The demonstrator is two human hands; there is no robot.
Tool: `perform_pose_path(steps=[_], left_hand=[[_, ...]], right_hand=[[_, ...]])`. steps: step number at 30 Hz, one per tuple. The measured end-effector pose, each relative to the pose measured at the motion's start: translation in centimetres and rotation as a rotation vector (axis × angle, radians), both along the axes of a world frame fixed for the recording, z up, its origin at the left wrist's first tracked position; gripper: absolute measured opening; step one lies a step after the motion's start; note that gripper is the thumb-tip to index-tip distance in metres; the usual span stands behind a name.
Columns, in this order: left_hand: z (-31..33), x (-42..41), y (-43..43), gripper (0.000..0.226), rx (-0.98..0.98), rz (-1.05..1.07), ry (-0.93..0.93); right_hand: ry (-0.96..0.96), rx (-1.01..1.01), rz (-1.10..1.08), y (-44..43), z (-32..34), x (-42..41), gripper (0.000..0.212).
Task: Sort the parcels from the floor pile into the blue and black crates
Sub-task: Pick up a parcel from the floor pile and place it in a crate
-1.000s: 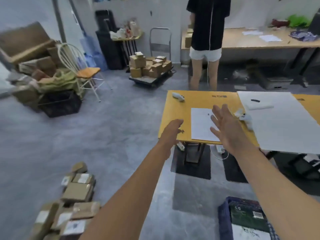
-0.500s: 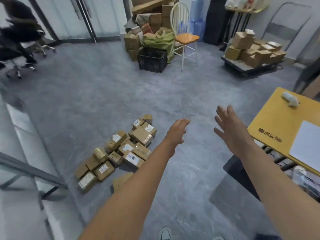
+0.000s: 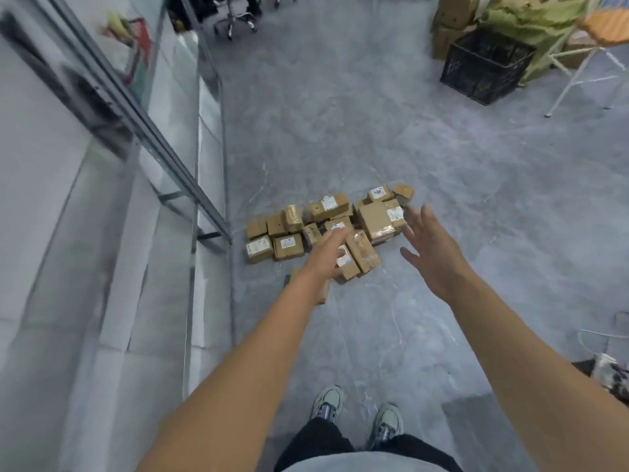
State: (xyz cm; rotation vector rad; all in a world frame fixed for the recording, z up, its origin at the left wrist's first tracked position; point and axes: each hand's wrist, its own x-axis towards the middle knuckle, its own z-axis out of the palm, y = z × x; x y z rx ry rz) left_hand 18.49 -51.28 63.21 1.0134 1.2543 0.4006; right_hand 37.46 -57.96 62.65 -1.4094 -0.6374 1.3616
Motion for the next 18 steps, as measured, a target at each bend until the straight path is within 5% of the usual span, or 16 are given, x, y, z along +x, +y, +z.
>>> perform_pose_path(steps=[8, 18], left_hand=[[-3.5, -5.8, 0.6, 0.055, -0.044, 0.238, 0.116], [-13.0, -11.9, 11.9, 0.05, -0.188, 0.193, 0.19]], right_hand=[[0.051, -0.122, 0.125, 2.4, -4.1, -4.0, 0.069], [0.071, -0.297, 0.125, 12.6, -12.9, -8.4, 0.077]])
